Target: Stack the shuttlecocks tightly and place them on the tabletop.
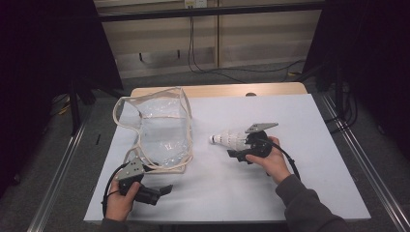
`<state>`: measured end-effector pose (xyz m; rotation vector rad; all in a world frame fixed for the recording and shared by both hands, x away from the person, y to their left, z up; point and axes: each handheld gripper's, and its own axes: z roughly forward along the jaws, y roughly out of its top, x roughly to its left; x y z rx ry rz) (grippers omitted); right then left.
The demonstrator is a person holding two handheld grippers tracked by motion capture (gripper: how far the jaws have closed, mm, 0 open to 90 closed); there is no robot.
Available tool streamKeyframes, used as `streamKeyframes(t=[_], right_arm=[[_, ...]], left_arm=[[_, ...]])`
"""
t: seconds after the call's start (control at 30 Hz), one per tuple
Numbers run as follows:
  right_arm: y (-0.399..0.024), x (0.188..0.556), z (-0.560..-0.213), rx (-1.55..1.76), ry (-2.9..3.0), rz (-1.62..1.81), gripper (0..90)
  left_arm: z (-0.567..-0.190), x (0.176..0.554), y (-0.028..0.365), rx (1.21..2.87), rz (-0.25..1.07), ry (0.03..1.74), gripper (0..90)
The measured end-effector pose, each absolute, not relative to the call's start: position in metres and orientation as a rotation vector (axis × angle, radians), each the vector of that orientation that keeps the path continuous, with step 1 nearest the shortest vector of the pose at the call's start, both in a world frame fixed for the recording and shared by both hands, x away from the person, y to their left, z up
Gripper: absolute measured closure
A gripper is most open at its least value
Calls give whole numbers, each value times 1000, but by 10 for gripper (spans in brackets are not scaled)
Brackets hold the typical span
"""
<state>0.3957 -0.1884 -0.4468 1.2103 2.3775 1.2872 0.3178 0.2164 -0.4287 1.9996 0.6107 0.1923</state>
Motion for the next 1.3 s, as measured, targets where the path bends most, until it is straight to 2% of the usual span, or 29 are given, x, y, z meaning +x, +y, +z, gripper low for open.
streamKeyframes(t=[0.67,0.93,1.3], right_arm=[[-178,400,-451,1211,2364,1272,182],[-175,401,-452,1214,2347,1258,326],[-170,403,-453,1211,2335,1226,410]], left_arm=[[-429,318,216,2000,192,610,37],[-429,318,216,1999,192,610,37],[-429,318,216,2001,192,608,37]])
